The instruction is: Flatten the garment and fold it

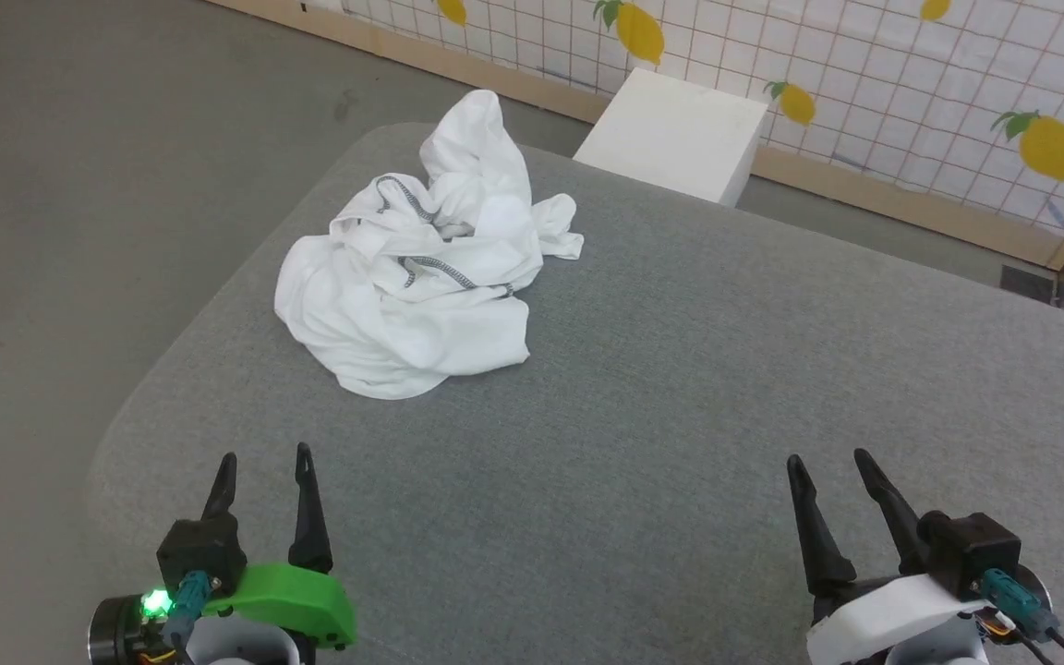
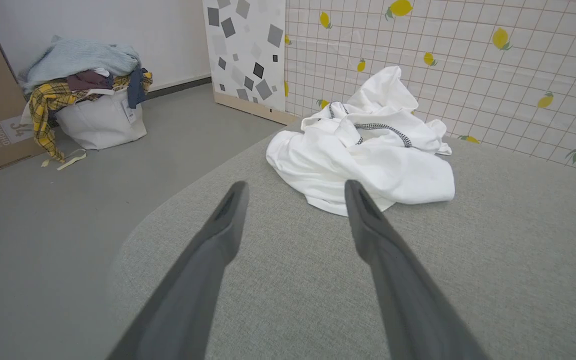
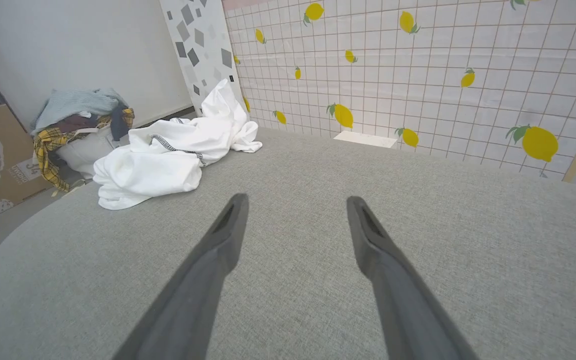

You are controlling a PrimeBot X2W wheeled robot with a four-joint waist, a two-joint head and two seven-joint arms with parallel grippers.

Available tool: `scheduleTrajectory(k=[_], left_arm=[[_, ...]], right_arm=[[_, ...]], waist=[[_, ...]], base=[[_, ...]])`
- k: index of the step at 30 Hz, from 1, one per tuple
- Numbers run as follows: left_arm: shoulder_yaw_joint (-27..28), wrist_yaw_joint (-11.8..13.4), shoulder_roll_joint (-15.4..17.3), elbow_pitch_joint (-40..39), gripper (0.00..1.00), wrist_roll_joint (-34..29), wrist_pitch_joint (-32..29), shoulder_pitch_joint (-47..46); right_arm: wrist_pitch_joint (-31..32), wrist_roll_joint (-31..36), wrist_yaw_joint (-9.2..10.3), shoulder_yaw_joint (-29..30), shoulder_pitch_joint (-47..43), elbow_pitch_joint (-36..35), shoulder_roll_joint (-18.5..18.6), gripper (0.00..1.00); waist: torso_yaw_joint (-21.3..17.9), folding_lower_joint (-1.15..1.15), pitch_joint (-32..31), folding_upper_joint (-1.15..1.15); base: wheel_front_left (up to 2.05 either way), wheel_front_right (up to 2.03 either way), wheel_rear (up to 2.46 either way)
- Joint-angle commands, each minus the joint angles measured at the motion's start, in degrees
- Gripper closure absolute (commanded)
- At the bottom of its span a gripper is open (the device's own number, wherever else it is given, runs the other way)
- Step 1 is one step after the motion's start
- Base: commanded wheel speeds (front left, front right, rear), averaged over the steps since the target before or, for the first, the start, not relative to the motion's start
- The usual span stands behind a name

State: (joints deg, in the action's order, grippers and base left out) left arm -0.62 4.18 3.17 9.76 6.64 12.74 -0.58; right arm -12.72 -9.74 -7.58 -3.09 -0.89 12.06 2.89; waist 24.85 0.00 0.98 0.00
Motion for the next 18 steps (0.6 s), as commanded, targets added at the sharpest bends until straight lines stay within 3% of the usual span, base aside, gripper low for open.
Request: scheduleTrajectory(k=[1,18], left_arm=[[0.0,0.5,-0.3,0.4,0.00,1.0,0.7,0.7],[-0.2,1.2,-0.3,1.6,0.00,1.9,2.3,0.7]], right_arm=[[-0.7,-0.4,0.08,-0.1,1.0,0.4,0.0,0.00],[-2.3,-1.2,0.09,-0.4,1.3,2.1,0.0,0.00]], waist=[[0.5,0.00,0.1,0.00],[3.1,0.00,0.5,0.00]], base=[[0.00,0.00,0.00],[0.00,0.00,0.00]])
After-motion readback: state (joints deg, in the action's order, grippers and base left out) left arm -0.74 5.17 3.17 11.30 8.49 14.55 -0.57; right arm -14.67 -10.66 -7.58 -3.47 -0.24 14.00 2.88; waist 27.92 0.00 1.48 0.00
